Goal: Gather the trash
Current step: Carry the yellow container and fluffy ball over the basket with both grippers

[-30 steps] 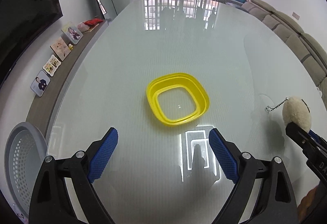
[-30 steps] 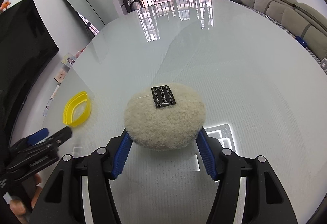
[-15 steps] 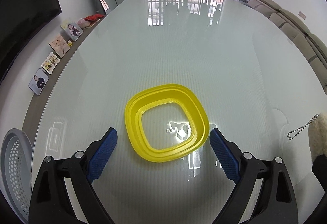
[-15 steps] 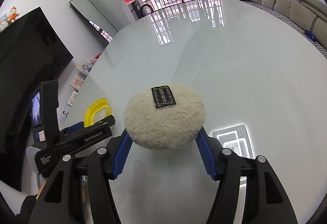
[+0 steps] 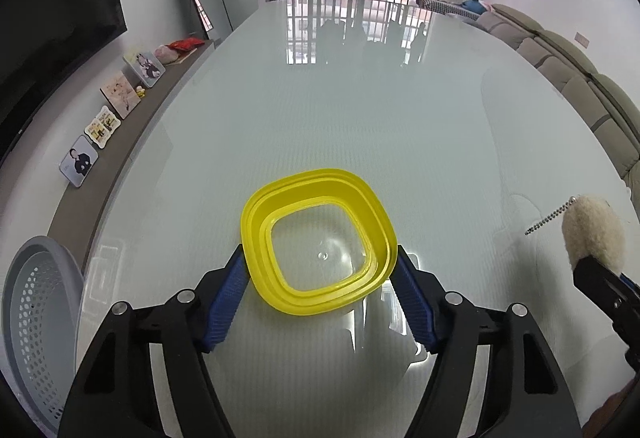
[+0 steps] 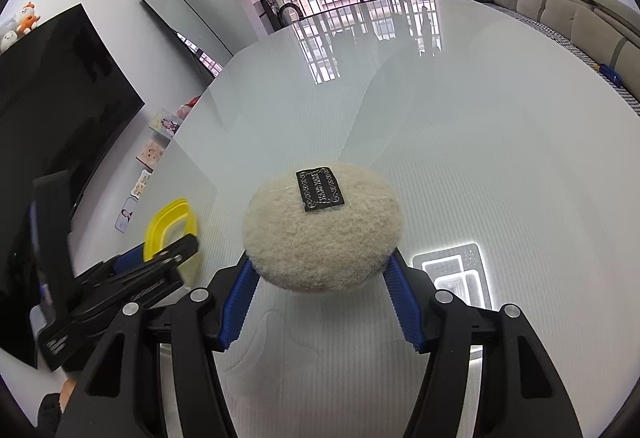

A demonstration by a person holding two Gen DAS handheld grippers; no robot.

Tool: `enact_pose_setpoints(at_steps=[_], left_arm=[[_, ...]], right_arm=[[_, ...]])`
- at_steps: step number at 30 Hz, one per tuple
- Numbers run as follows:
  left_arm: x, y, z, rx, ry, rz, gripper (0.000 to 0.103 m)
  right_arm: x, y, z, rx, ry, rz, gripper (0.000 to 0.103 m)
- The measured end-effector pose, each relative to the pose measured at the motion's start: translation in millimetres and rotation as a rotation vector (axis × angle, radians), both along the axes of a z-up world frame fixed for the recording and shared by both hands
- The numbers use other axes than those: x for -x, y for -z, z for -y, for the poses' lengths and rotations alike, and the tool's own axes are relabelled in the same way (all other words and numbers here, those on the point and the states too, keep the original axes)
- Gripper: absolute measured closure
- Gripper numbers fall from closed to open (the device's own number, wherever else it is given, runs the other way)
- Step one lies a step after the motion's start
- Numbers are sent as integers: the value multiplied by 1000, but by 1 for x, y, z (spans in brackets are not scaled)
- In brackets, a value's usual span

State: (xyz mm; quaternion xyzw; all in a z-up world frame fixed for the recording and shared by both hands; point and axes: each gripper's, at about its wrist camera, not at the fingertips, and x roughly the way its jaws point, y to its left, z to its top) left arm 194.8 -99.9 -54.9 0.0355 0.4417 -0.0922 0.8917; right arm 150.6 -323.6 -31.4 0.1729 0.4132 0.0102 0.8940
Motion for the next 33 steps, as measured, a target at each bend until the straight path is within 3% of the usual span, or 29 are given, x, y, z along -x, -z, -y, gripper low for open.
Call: enact_pose_setpoints(at_steps=[12, 33], left_arm=[[58, -21, -80, 24, -62, 40, 35], [92, -27, -249, 15, -289, 93, 35]], right_arm=[[-4, -3, -37, 55, -60, 1, 44], [1, -18, -236, 151, -309, 66, 44]])
